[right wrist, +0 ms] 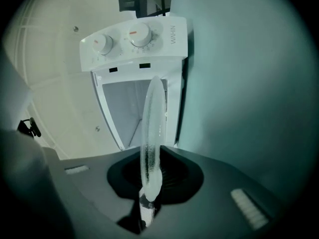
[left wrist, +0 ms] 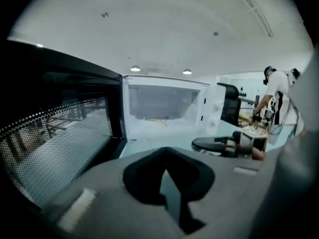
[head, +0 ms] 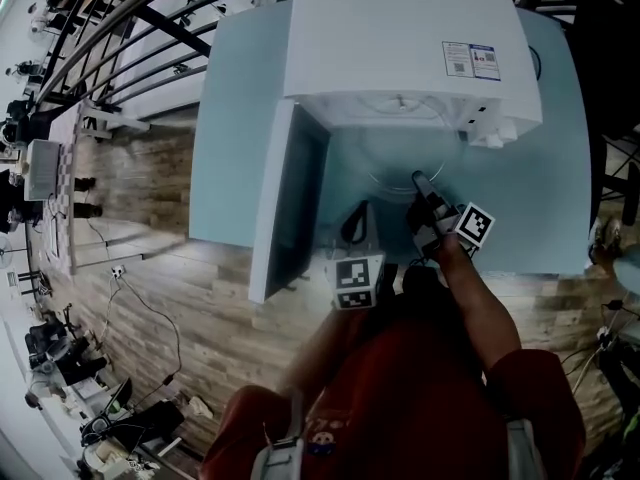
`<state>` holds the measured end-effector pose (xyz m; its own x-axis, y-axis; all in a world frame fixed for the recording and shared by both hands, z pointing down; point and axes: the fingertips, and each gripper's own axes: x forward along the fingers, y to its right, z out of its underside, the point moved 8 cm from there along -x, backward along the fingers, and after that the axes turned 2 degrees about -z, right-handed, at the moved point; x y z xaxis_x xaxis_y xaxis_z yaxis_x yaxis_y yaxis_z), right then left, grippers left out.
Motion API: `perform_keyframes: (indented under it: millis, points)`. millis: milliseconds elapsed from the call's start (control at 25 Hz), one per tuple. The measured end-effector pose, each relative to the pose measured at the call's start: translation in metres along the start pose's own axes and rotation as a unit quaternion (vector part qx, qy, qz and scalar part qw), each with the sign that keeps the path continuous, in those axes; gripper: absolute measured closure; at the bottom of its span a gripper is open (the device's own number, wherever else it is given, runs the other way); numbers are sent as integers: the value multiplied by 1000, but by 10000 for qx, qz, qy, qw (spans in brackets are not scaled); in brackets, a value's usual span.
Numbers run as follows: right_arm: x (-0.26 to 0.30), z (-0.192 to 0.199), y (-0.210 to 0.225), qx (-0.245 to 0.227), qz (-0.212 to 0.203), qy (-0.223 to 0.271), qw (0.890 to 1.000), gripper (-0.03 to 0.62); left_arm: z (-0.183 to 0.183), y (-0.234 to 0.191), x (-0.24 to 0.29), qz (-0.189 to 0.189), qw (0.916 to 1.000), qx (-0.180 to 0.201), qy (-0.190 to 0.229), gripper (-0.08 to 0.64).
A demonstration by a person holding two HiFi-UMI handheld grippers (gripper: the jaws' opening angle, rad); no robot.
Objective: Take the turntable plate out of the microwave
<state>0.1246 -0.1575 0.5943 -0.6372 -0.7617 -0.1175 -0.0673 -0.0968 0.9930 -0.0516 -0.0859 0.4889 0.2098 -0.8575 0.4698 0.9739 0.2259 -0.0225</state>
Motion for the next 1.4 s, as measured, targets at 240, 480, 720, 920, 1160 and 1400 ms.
perform_keyframes:
  millis: [240, 480, 720, 920, 1160, 1400]
  points:
    - [-22, 4, -6, -81, -185, -221, 9996, 560, 16, 15, -28, -222, 9997, -70, 67, 560]
    - [-54, 9, -9, 23, -286, -347, 9990, 561, 29, 32, -55, -456, 9988, -155, 95, 560]
    - [-79, 12, -20, -41, -423, -474, 9980, 561, 37, 42, -72, -567, 9982, -159, 90, 560]
    - [-103, 14, -30, -69, -439, -338, 9984, 560, 34, 41, -79, -551, 9981, -91, 252, 560]
    - [-132, 21, -45, -229, -438, -65, 9988, 560, 27, 29, -84, -327, 9988, -48, 369, 560]
    - [-155, 43, -56, -185, -434, 336, 9983, 560, 34, 15, -90, 23, 9992, 46, 409, 560]
